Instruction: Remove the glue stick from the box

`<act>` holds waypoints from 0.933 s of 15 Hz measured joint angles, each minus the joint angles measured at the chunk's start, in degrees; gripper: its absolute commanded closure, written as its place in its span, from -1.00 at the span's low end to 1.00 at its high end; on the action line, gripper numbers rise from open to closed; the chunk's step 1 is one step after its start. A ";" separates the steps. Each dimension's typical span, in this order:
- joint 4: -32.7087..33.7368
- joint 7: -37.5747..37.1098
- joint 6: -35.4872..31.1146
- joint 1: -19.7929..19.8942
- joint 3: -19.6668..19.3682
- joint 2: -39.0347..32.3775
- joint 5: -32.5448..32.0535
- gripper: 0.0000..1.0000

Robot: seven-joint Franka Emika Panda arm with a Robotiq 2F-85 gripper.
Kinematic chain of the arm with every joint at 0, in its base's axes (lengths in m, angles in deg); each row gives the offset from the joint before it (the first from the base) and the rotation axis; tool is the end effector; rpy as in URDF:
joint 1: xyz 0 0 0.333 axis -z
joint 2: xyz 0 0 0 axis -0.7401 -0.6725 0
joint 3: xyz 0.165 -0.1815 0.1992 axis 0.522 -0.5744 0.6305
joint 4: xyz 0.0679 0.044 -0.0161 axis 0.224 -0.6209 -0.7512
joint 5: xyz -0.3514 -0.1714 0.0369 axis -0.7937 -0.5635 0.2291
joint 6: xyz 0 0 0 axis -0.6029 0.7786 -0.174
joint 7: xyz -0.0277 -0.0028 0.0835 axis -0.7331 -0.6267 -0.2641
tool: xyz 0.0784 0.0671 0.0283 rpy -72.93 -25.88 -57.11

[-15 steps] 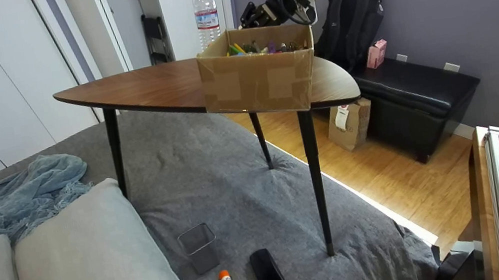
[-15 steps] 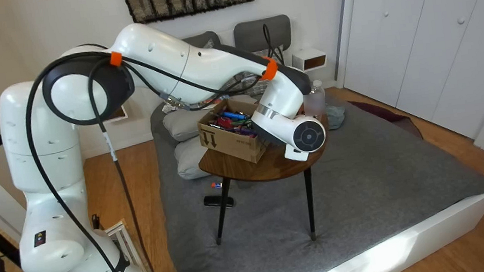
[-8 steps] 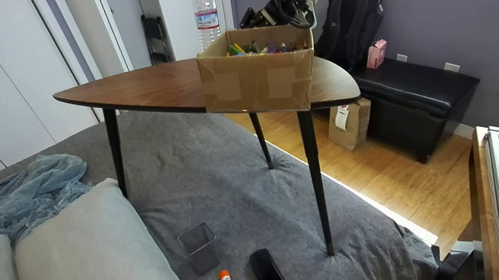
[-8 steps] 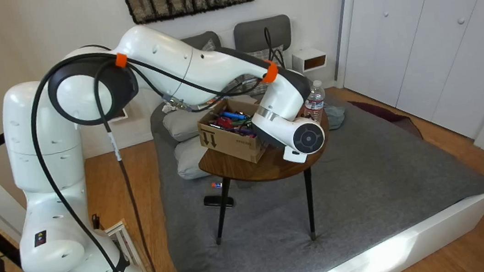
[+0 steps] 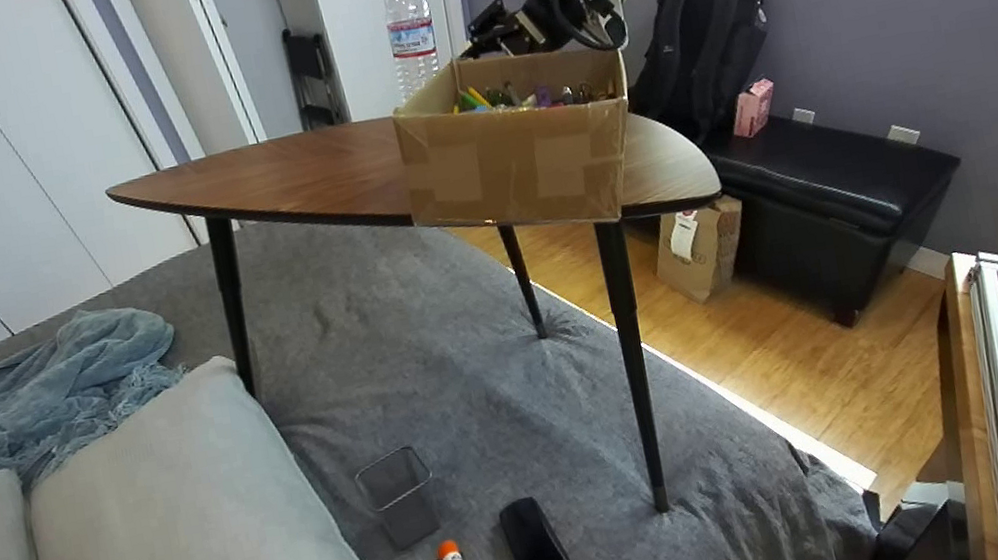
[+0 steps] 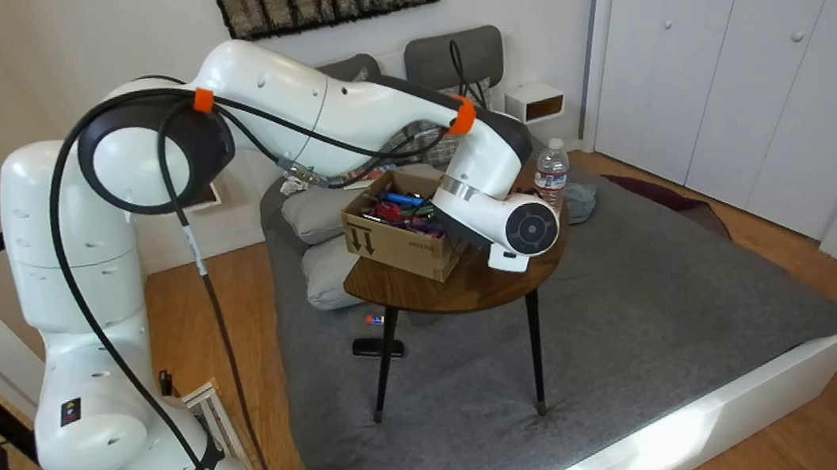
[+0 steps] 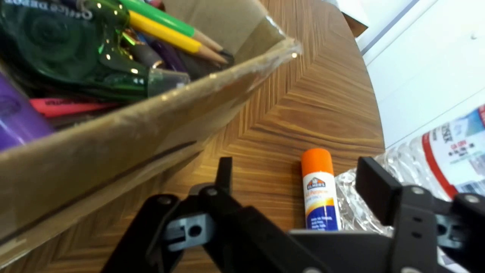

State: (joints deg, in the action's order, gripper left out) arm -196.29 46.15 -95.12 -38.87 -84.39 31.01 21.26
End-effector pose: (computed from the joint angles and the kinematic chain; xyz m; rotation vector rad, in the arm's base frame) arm 0.6170 -0.1514 0.3350 -1.3548 1.5798 0.1598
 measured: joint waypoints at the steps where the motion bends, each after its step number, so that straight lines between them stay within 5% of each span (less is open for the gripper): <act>1: 0.00 0.00 0.53 -0.16 0.05 0.49 -0.29 -1.00; 9: -0.01 0.28 1.66 -0.80 0.11 3.84 -6.03 -1.00; 14: -0.04 0.47 -1.18 -1.21 0.06 7.32 -14.87 -1.00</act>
State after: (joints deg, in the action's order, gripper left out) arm -196.33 46.63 -96.31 -40.07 -84.33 38.32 6.39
